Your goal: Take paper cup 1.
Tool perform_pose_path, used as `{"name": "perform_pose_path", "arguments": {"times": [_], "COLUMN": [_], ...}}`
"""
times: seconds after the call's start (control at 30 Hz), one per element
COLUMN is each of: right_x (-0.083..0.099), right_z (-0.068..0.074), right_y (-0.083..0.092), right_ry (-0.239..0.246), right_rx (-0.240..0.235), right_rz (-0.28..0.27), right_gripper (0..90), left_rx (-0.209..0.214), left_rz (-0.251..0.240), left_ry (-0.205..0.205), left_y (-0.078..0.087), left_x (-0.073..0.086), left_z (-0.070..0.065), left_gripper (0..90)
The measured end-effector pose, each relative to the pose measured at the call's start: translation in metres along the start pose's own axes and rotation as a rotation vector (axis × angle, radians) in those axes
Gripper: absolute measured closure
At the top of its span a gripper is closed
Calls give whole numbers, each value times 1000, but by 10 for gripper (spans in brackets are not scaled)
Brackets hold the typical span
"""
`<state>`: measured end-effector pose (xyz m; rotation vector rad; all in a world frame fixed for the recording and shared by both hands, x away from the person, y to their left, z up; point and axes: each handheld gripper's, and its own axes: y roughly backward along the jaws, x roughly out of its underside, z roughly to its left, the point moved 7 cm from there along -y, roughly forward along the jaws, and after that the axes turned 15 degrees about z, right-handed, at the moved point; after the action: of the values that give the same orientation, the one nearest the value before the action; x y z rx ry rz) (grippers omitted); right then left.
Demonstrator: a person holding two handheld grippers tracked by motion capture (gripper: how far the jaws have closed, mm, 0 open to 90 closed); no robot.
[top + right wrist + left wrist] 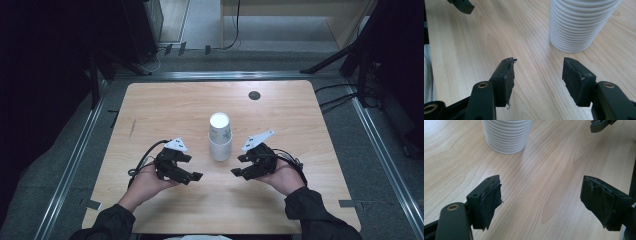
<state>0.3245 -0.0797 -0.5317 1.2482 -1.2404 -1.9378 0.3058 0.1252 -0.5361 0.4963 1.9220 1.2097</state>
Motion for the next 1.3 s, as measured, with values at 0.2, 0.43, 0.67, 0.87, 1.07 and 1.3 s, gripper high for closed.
{"name": "perform_pose_path", "arguments": {"times": [0.2, 0.43, 0.67, 0.87, 1.07, 1.3], "right_x": [4, 8, 3, -4, -10, -25], "right_z": [0, -2, -2, -2, -12, -24], "right_y": [2, 4, 15, 29, 38, 49], "right_ry": [6, 22, 55, 77, 101, 104], "right_rx": [-26, -32, -22, 4, 6, 19], "right_rz": [32, 46, 15, 28, 48, 82], "right_gripper": [455, 430, 395, 376, 354, 338], "left_rx": [11, 22, 7, -24, 3, 17], "left_rz": [2, -6, -5, -28, -17, -17], "left_ry": [3, 5, -13, -2, 13, 5], "left_y": [3, 9, 11, 13, 11, 12], "left_x": [1, 4, 6, 4, 4, 5], "left_z": [0, 4, 1, 2, 2, 1], "left_gripper": [171, 241, 240, 189, 183, 202]}}
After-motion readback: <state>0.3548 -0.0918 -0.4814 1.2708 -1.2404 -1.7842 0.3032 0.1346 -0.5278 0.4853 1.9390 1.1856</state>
